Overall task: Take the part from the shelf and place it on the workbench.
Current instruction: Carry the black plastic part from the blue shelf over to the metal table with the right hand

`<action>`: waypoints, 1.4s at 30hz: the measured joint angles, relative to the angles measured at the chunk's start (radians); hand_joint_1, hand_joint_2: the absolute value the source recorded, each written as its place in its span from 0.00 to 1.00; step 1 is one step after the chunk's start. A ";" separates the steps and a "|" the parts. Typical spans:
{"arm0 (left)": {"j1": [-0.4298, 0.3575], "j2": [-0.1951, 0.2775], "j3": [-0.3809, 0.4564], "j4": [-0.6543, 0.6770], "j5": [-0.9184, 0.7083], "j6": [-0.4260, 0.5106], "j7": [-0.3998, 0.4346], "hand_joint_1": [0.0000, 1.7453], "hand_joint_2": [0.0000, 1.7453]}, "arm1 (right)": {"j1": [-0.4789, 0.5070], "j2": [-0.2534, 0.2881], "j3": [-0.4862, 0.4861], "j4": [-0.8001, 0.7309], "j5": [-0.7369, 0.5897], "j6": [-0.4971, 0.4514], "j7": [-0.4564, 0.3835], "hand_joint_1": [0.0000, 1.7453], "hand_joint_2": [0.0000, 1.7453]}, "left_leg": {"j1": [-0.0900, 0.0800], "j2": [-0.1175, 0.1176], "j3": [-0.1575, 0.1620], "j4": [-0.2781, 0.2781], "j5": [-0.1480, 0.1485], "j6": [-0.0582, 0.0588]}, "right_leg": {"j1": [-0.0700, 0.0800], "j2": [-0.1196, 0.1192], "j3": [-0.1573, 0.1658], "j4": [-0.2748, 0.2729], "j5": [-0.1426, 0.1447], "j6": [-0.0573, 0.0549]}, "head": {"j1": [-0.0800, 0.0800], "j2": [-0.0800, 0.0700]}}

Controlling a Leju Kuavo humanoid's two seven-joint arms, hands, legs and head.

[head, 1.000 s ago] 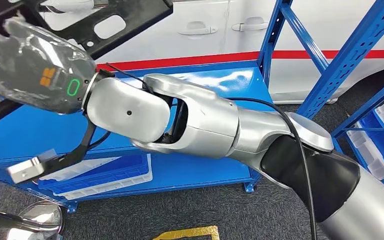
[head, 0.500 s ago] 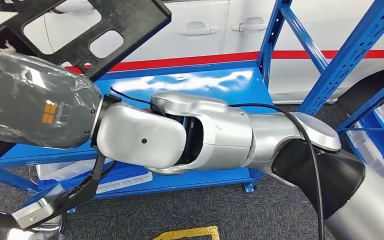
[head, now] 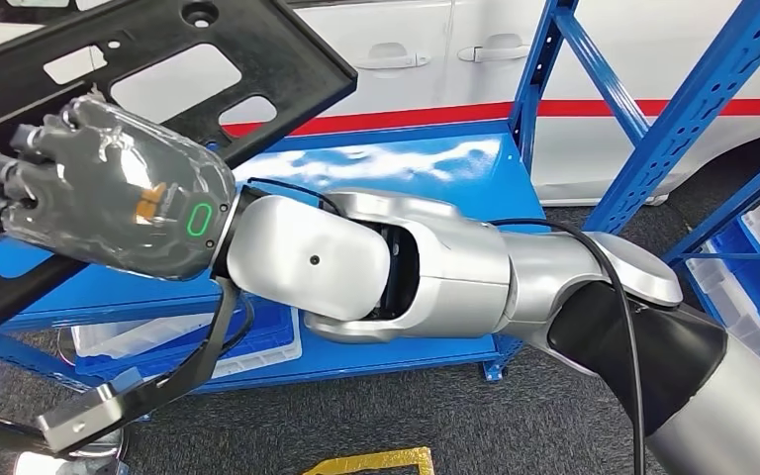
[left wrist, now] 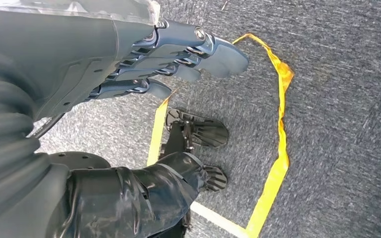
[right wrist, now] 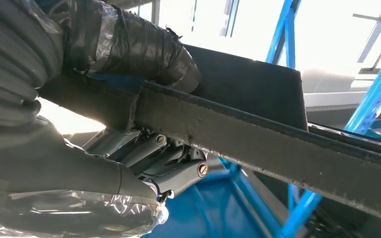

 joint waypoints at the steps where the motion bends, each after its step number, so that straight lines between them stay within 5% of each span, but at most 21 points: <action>1: 0.000 0.000 0.000 0.000 0.000 0.000 0.001 0.00 1.00 | 0.002 0.000 -0.007 -0.003 -0.006 -0.001 0.008 1.00 1.00 | -0.001 0.000 0.002 -0.004 0.002 0.007 | -0.001 0.000 0.003 -0.005 0.002 0.004 | 0.000 0.000; 4: -0.001 0.000 0.000 0.000 0.000 0.000 0.004 0.00 1.00 | 0.002 -0.001 -0.031 -0.011 -0.008 0.001 0.024 1.00 1.00 | 0.011 0.005 0.036 -0.058 0.025 0.020 | 0.004 -0.001 -0.001 0.011 -0.013 0.015 | 0.003 0.000; 7: -0.003 0.000 -0.001 0.000 0.000 0.000 0.006 0.00 1.00 | 0.000 -0.003 -0.044 -0.012 -0.006 0.012 0.030 1.00 1.00 | 0.021 0.010 0.056 -0.077 0.029 0.018 | -0.007 -0.004 -0.082 0.177 -0.084 0.032 | 0.007 0.000; 9: -0.003 0.000 -0.001 0.000 0.000 0.000 0.007 0.00 1.00 | 0.006 -0.005 -0.046 -0.012 -0.003 0.017 0.030 1.00 1.00 | 0.030 0.009 0.060 -0.071 0.020 0.009 | -0.022 -0.007 -0.123 0.241 -0.089 0.046 | 0.007 0.000; 12: -0.002 0.002 -0.001 0.000 0.000 0.000 0.009 0.00 1.00 | 0.007 -0.010 -0.047 -0.011 0.006 0.020 0.029 1.00 1.00 | 0.051 0.004 0.061 -0.041 -0.010 -0.023 | -0.043 -0.010 -0.067 0.108 -0.007 0.074 | 0.009 0.000; 13: -0.002 0.004 -0.001 0.000 0.000 0.000 0.010 0.00 1.00 | 0.008 -0.011 -0.047 -0.012 0.009 0.020 0.029 1.00 1.00 | 0.054 0.003 0.056 -0.023 -0.022 -0.036 | -0.045 -0.008 -0.046 0.063 0.007 0.076 | 0.012 0.000; 16: -0.003 0.008 -0.002 0.001 0.000 0.000 0.011 0.00 1.00 | 0.012 -0.012 -0.048 -0.013 0.012 0.022 0.026 1.00 1.00 | 0.054 0.000 0.041 0.002 -0.036 -0.056 | -0.041 0.000 -0.041 0.048 -0.005 0.046 | 0.014 0.000; 19: -0.002 0.008 -0.002 0.001 0.000 0.000 0.012 0.00 1.00 | 0.012 -0.013 -0.051 -0.011 0.013 0.022 0.027 1.00 1.00 | 0.057 0.004 0.026 0.030 -0.058 -0.059 | -0.039 -0.002 -0.043 0.052 -0.007 0.020 | 0.007 0.000; 23: -0.006 0.008 -0.004 0.001 0.001 -0.001 0.012 0.00 1.00 | 0.013 -0.012 -0.052 -0.010 0.014 0.020 0.023 1.00 1.00 | 0.042 0.007 -0.102 0.272 -0.153 -0.046 | -0.024 -0.002 -0.040 0.050 -0.008 0.008 | 0.004 0.000; 25: -0.006 0.008 -0.005 0.001 0.001 -0.001 0.012 0.00 1.00 | 0.014 -0.012 -0.052 -0.009 0.014 0.020 0.017 1.00 1.00 | 0.029 0.007 -0.128 0.291 -0.129 -0.028 | -0.011 0.000 -0.039 0.050 -0.009 0.003 | 0.004 0.000; 28: -0.007 0.010 -0.006 0.001 0.001 -0.002 0.012 0.00 1.00 | 0.008 -0.010 -0.053 -0.009 0.014 0.019 0.014 1.00 1.00 | 0.003 0.005 -0.061 0.120 -0.030 0.016 | 0.000 0.004 -0.034 0.048 -0.008 0.001 | 0.006 0.000; 30: -0.008 0.013 -0.007 0.002 0.000 -0.003 0.013 0.00 1.00 | 0.005 -0.009 -0.053 -0.009 0.015 0.018 0.013 1.00 1.00 | -0.011 0.003 -0.033 0.054 -0.006 0.032 | -0.001 0.003 -0.036 0.046 -0.002 0.003 | 0.008 0.000; 34: -0.009 0.015 -0.008 0.002 0.000 -0.002 0.014 0.00 1.00 | 0.002 -0.009 -0.053 -0.009 0.015 0.017 0.013 1.00 1.00 | -0.009 0.006 -0.028 0.020 0.018 0.030 | -0.002 -0.001 -0.044 0.054 -0.009 0.022 | 0.010 0.000; 38: -0.012 0.014 -0.009 0.002 -0.003 -0.004 0.012 0.00 1.00 | 0.000 -0.009 -0.053 -0.008 0.015 0.015 0.013 1.00 1.00 | -0.004 0.011 -0.048 0.005 0.047 0.034 | -0.005 -0.006 -0.103 0.249 -0.154 0.036 | 0.011 0.000; 39: -0.012 0.013 -0.010 0.002 -0.005 -0.004 0.012 0.00 1.00 | 0.001 -0.010 -0.053 -0.007 0.015 0.014 0.013 1.00 1.00 | -0.004 0.012 -0.056 0.007 0.053 0.033 | -0.007 -0.007 -0.107 0.287 -0.170 0.040 | 0.011 0.000; 40: -0.012 0.013 -0.011 0.002 -0.007 -0.004 0.011 0.00 1.00 | 0.002 -0.010 -0.053 -0.006 0.015 0.014 0.013 1.00 1.00 | -0.003 0.013 -0.065 0.009 0.059 0.032 | -0.010 -0.007 -0.095 0.291 -0.166 0.042 | 0.011 0.000; 42: -0.013 0.012 -0.014 0.002 -0.011 -0.004 0.011 0.00 1.00 | 0.000 -0.011 -0.053 -0.005 0.016 0.014 0.012 1.00 1.00 | -0.002 0.013 -0.084 0.017 0.069 0.026 | -0.014 -0.009 -0.021 0.203 -0.122 0.044 | 0.011 0.000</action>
